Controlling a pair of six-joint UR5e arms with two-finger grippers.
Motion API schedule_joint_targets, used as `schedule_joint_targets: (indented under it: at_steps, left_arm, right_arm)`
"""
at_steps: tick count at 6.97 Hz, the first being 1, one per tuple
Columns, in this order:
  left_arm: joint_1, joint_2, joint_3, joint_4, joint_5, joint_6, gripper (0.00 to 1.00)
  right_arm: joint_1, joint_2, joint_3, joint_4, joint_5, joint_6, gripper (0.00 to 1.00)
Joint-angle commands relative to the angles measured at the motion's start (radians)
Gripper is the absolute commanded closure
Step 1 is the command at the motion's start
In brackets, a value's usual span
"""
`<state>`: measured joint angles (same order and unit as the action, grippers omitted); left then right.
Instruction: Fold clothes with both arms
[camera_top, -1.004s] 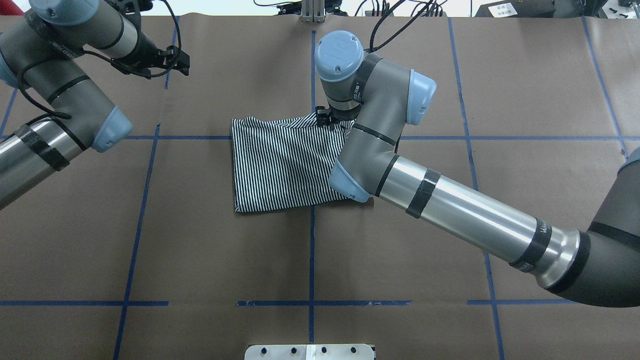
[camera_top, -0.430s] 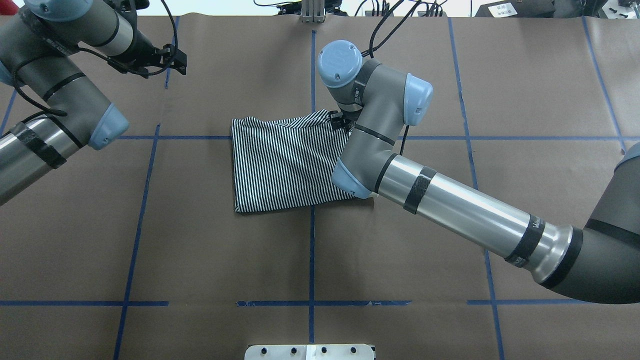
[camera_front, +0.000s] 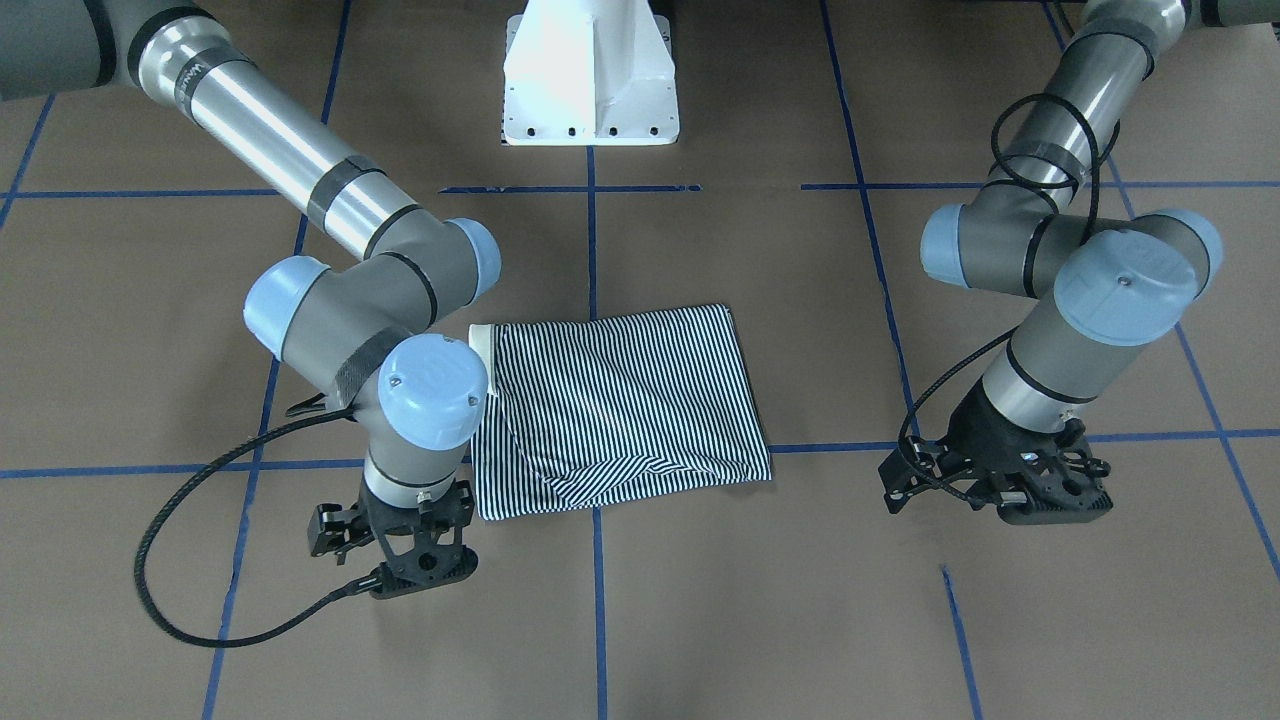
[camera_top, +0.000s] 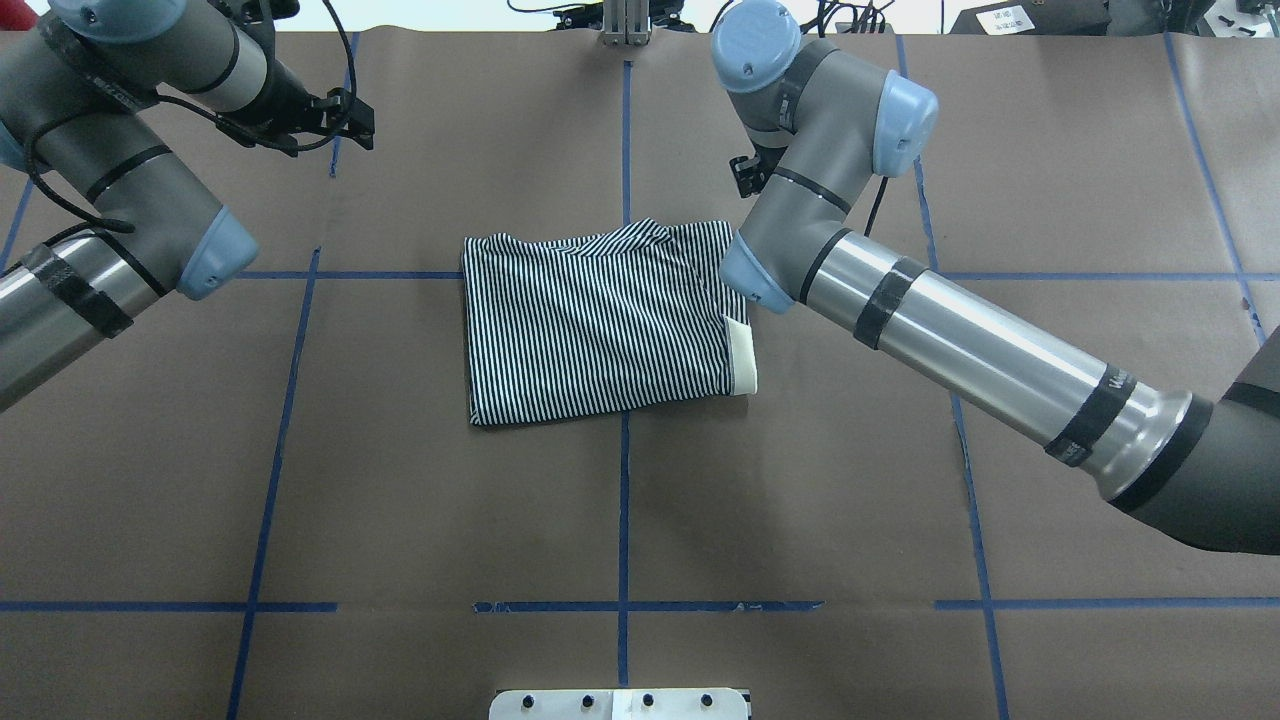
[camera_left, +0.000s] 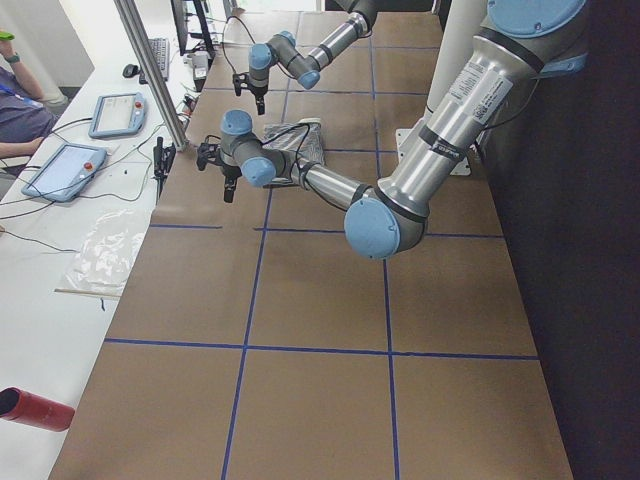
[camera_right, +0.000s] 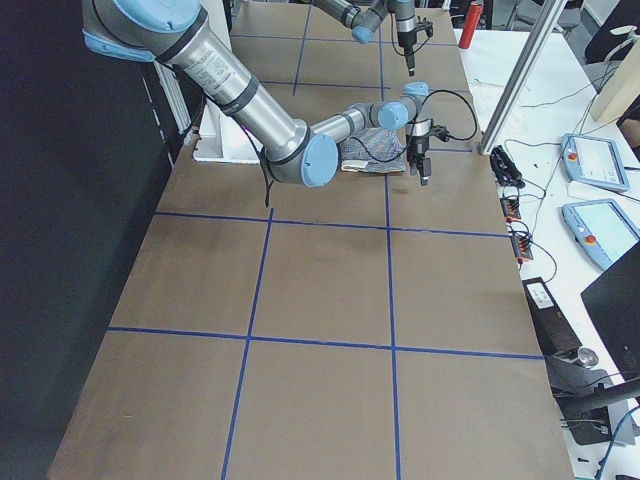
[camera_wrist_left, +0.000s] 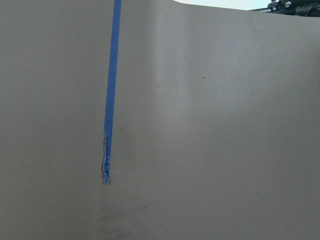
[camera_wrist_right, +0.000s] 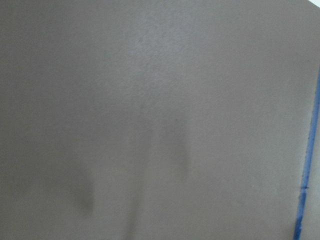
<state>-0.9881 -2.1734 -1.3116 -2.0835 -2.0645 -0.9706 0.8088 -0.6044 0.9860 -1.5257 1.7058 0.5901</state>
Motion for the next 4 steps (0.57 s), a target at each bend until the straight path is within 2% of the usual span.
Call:
schedule_joint_targets:
  at_steps: [1, 2, 4]
  left_arm:
    - [-0.033, 0.05, -0.059, -0.013, -0.019, 0.007, 0.0]
    - [-0.076, 0.114, -0.128, 0.0, -0.06, 0.145, 0.0]
    - [-0.24, 0.249, -0.166, 0.003, -0.103, 0.492, 0.0]
  right_arm:
    - [0.125, -0.024, 0.026, -0.001, 0.14, -0.115, 0.0]
    - [0.23, -0.119, 0.124, -0.007, 0.281, -0.203, 0.0]
    - [0.451, -0.297, 0.236, -0.013, 0.517, -0.35, 0.0]
